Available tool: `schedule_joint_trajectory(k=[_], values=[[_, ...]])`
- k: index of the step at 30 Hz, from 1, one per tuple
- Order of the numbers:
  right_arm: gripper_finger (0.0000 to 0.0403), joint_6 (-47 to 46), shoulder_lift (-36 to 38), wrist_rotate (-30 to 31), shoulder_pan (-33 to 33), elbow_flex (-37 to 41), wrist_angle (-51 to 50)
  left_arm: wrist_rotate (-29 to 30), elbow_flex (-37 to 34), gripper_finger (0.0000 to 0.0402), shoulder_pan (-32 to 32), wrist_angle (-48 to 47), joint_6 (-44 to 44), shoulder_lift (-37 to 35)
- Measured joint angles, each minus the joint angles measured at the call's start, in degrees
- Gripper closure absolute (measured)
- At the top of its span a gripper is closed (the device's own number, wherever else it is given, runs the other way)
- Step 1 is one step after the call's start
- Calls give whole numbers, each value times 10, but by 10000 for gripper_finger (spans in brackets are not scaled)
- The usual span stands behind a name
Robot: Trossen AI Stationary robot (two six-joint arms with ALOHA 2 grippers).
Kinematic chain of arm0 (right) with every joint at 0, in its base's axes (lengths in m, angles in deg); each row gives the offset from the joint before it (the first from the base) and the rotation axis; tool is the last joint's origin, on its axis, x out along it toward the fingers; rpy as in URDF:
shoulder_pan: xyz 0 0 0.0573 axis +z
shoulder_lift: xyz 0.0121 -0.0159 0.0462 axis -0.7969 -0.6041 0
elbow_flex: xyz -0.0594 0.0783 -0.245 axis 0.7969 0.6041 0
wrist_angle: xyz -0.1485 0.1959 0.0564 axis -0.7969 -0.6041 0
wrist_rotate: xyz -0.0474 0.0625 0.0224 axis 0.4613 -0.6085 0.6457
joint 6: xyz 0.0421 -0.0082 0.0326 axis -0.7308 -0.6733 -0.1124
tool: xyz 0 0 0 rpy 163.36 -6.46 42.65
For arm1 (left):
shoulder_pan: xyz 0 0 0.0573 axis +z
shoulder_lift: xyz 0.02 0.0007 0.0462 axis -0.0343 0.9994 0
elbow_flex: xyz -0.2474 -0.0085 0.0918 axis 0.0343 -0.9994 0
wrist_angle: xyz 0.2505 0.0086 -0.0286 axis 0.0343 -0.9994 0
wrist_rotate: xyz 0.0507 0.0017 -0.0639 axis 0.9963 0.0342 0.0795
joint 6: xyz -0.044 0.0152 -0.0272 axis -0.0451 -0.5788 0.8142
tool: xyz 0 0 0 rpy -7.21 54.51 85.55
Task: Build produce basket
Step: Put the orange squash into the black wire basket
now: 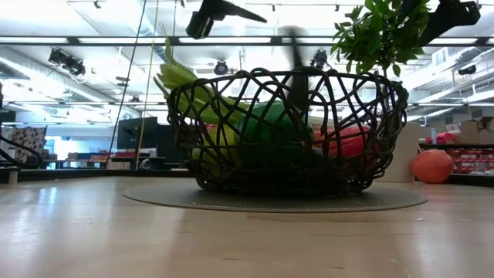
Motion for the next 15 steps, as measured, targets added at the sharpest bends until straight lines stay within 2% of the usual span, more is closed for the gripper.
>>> schedule_joint_trajectory(k=[5,9,12,15], values=[[57,-13,-12,35,0,0,25,-12,0,148,17,3,-1,-1],[57,-14,-28,41,-7,0,61,-42,0,131,35,3,-25,-13],[57,-24,-44,11,-15,0,49,-60,0,131,53,-9,-60,-34],[57,-61,-61,-44,-19,0,11,-67,0,138,72,-42,-94,-65]])
